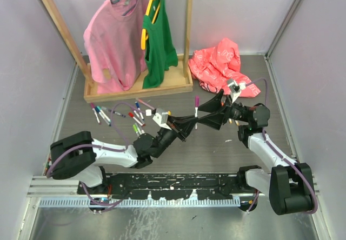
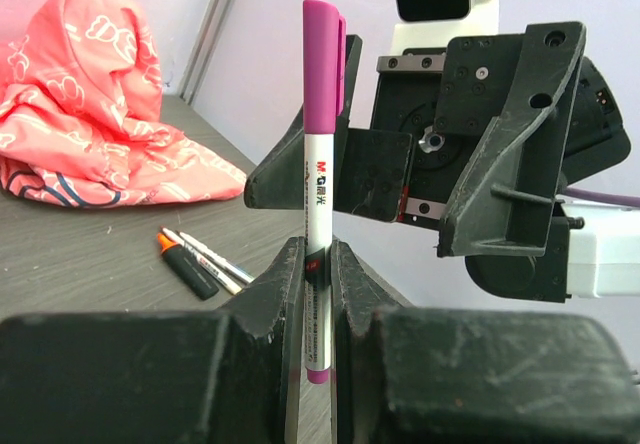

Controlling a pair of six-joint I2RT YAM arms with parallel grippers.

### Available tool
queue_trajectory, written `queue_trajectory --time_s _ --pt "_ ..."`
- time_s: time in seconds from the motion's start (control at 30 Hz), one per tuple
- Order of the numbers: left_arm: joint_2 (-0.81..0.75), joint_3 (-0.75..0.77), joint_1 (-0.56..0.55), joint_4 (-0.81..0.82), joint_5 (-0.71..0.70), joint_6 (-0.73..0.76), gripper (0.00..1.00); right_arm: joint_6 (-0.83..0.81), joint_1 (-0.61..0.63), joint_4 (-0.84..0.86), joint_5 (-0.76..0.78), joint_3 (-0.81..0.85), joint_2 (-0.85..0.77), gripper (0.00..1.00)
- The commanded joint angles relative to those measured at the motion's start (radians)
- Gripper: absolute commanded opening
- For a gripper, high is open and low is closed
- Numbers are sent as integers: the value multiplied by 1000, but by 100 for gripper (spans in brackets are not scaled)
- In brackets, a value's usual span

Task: Open the pen caps
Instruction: Pick up the pen from the center of the board.

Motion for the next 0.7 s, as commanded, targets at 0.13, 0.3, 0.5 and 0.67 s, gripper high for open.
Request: queue_trajectory --time_s 0.13,0.3,0.5,0.67 --pt "48 50 -18 117 -57 29 0 -32 9 -10 17 20 -15 80" --pt "66 64 -19 117 -61 29 0 -43 12 -30 13 28 -13 58" --pt "85 73 -21 117 -61 20 0 -49 13 -39 7 34 -13 44" --pt "97 76 -21 117 -60 11 0 -51 13 -40 7 36 -14 41"
